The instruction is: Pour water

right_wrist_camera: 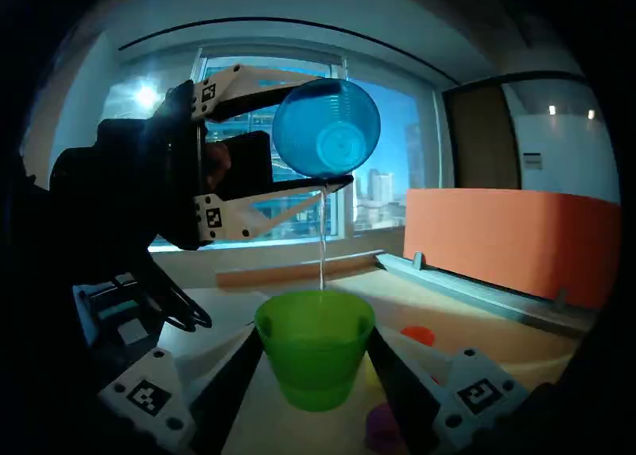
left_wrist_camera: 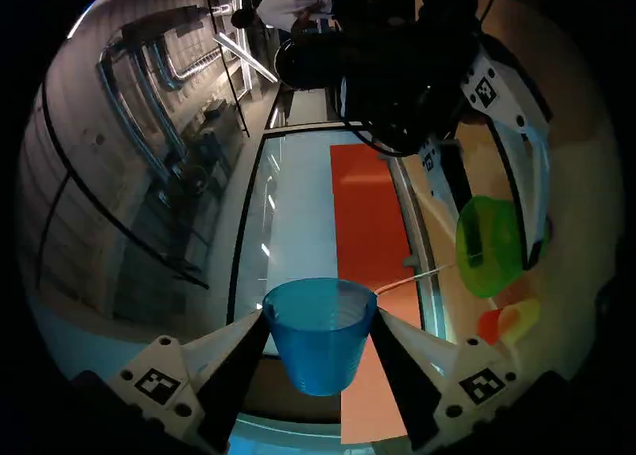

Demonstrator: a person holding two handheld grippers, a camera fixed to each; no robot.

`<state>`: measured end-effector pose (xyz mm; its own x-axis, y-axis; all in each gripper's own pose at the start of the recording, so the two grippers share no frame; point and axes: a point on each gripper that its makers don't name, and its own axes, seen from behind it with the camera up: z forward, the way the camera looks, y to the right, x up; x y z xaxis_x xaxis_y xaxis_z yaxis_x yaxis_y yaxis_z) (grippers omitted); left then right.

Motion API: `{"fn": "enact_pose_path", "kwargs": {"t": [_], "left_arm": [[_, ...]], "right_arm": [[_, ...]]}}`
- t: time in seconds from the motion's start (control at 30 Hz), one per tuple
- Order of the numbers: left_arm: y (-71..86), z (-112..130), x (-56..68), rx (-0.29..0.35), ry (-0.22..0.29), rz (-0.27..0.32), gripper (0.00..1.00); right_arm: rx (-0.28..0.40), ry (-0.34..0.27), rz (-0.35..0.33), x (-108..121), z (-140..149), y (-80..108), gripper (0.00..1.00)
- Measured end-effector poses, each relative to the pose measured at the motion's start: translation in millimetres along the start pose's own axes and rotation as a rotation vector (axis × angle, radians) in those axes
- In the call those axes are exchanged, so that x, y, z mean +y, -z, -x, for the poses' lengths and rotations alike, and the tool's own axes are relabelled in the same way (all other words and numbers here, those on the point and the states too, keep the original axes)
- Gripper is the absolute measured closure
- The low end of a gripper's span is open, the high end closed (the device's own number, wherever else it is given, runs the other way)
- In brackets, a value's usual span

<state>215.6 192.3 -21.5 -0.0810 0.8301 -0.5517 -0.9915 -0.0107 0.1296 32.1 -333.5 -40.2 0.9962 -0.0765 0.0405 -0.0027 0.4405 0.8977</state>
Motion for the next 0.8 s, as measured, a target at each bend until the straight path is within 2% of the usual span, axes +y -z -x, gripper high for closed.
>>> {"fn": "enact_pose_path", "kwargs": {"t": [0.37,0.63,0.8], "left_arm": [[0.5,-6.5,-1.0,0.006,-0.042,-0.016,0.14],[0.2,-5.7,-4.7,0.008,-0.037,-0.019,0.15],[-0.2,-5.7,-3.9,0.01,-0.016,-0.018,0.15]], "right_arm": [[0.004,0.0,0.002,-0.1,0.1,-0.6,0.11],[0.004,-0.001,0.003,-0.6,0.7,-0.7,0.11],[0.006,-0.002,0.003,-0.6,-0.2,-0.9,0.11]]}}
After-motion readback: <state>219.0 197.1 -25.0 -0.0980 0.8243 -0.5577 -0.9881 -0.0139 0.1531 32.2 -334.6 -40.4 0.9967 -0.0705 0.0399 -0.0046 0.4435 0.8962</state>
